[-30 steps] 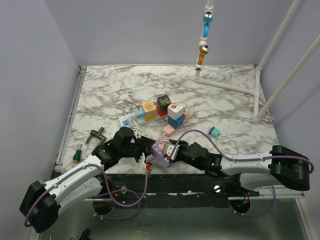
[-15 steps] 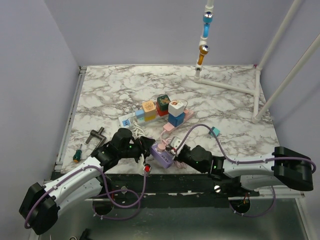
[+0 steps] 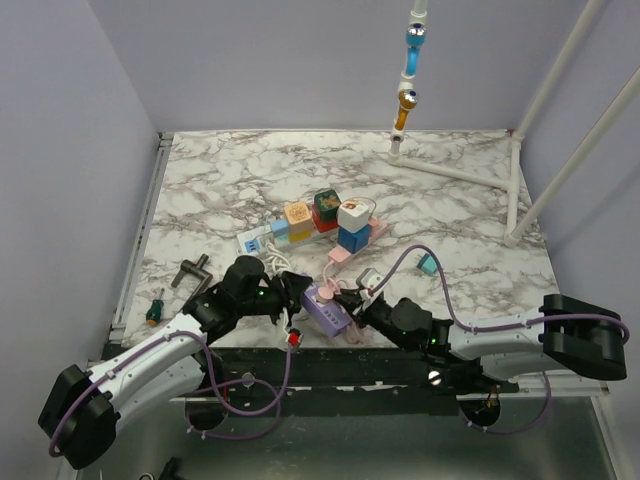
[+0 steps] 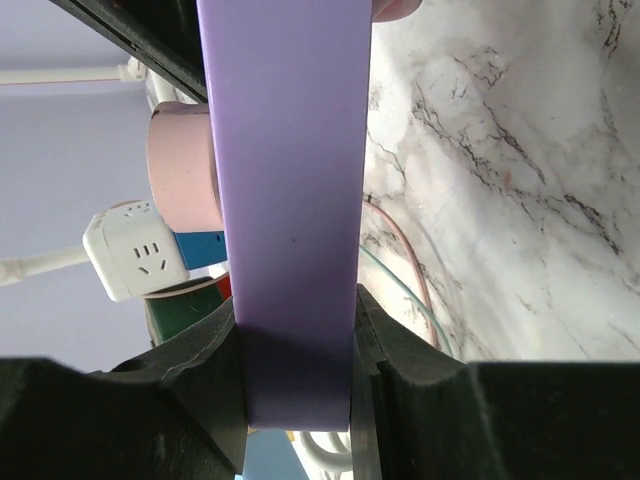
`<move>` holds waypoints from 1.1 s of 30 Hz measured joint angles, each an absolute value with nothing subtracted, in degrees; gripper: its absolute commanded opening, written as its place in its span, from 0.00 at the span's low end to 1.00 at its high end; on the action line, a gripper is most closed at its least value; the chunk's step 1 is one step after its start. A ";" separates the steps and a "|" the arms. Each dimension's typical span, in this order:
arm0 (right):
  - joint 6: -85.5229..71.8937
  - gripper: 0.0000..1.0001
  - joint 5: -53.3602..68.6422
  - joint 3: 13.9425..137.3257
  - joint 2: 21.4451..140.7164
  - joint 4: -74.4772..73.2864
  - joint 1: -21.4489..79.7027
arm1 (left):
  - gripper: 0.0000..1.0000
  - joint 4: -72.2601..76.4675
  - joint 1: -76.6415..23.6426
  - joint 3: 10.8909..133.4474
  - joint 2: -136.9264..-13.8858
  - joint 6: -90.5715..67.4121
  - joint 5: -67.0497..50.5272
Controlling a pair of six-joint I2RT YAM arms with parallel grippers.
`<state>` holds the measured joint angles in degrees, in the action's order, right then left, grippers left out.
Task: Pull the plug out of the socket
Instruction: Remove the plug from the socket.
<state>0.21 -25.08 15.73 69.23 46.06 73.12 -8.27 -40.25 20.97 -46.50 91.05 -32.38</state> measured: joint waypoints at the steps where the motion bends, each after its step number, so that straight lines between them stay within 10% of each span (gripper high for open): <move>1: -0.38 0.01 -25.56 15.40 69.47 47.20 73.19 | 0.00 -8.19 -40.25 20.97 -46.39 91.39 -32.42; 18: -6.24 0.03 -21.61 13.45 68.75 51.48 71.07 | 0.00 -11.55 -39.81 20.97 -43.48 102.13 -32.38; 27: -7.44 0.64 -19.46 14.17 59.57 44.49 68.47 | 0.00 -13.76 -40.42 22.41 -48.38 96.99 -33.93; 33: -2.48 0.67 -19.68 16.38 56.34 43.20 68.14 | 0.00 -16.64 -40.53 22.96 -48.73 94.24 -34.35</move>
<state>-2.48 -19.68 16.38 56.34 43.20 68.14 -16.64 -40.53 22.96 -48.73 94.24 -34.35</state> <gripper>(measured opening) 0.666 0.362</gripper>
